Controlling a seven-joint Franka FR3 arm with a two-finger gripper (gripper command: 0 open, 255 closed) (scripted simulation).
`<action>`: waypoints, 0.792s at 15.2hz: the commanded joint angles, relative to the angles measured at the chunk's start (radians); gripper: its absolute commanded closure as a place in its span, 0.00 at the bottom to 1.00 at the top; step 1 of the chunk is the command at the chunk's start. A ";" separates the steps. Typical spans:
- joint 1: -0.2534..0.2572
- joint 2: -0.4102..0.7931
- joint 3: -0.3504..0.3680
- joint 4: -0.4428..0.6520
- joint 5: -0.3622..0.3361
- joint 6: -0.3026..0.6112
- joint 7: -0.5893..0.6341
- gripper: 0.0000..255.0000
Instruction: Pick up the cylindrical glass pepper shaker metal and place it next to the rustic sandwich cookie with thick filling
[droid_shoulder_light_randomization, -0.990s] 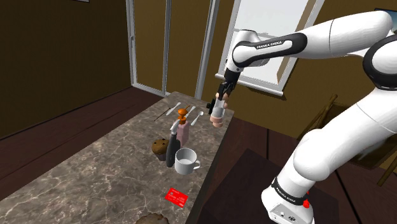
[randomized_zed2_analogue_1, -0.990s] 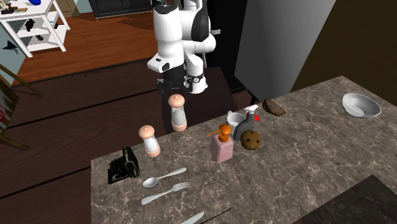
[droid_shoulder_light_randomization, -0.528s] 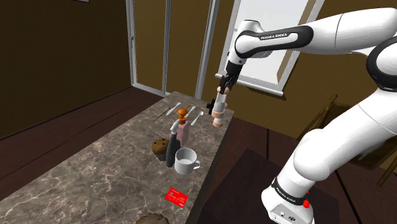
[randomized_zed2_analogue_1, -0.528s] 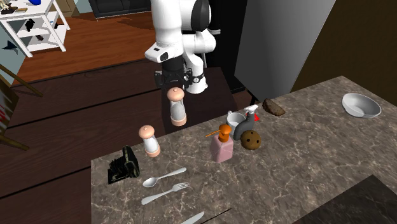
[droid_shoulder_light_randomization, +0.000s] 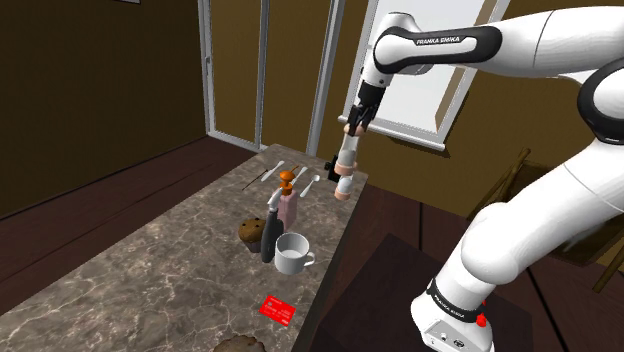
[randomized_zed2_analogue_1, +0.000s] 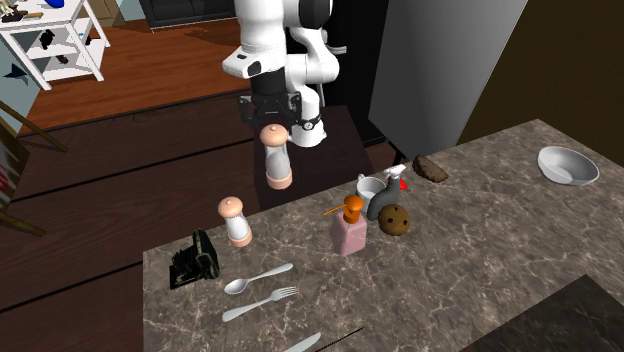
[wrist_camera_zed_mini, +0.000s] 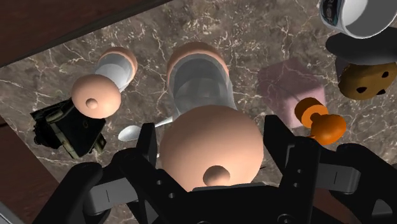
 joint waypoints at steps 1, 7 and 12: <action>0.001 -0.001 0.002 0.028 0.001 -0.028 0.001 1.00; 0.002 0.004 0.004 0.113 0.003 -0.109 0.001 1.00; 0.025 -0.044 0.055 0.087 0.008 -0.132 0.073 1.00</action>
